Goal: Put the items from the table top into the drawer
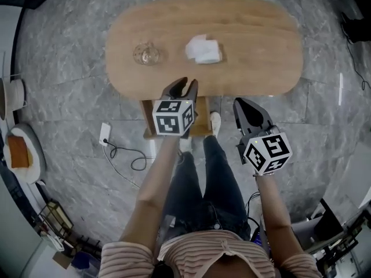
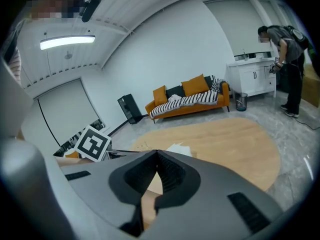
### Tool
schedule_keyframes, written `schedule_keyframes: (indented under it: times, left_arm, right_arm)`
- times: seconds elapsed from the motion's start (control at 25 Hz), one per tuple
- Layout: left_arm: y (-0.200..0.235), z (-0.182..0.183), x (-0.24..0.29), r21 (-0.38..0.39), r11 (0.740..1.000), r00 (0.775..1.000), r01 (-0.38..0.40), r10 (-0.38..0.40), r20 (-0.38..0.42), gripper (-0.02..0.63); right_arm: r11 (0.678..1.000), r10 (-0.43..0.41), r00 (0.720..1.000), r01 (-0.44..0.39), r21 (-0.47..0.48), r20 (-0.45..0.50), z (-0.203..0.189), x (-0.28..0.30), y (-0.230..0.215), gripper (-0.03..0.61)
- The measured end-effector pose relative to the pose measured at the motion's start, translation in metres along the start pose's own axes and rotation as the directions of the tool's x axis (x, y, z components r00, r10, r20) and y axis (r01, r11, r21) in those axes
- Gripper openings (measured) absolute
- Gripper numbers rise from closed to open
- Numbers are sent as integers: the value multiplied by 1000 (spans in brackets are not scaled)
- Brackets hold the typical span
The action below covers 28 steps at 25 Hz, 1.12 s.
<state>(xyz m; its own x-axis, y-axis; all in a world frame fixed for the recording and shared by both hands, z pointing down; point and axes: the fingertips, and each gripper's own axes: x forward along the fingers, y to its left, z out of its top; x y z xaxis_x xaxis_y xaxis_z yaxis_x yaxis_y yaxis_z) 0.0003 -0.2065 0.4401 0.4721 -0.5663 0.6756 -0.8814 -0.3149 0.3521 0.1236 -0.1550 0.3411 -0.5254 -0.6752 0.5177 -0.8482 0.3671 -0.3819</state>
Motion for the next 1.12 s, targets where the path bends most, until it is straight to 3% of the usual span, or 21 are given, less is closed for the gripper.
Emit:
schedule_keyframes:
  times: [0.4, 0.6, 1.12]
  left_arm:
    - [33, -33, 92, -112, 990, 995, -86, 81, -50, 121]
    - [45, -34, 124, -127, 986, 993, -109, 103, -50, 133]
    - [66, -26, 166, -198, 968, 988, -156, 155, -20, 141]
  right_arm:
    - [997, 68, 993, -70, -23, -97, -45, 70, -47, 8]
    - [995, 96, 988, -98, -11, -124, -63, 97, -56, 8]
    - [994, 106, 985, -102, 32, -139, -85, 124, -79, 8]
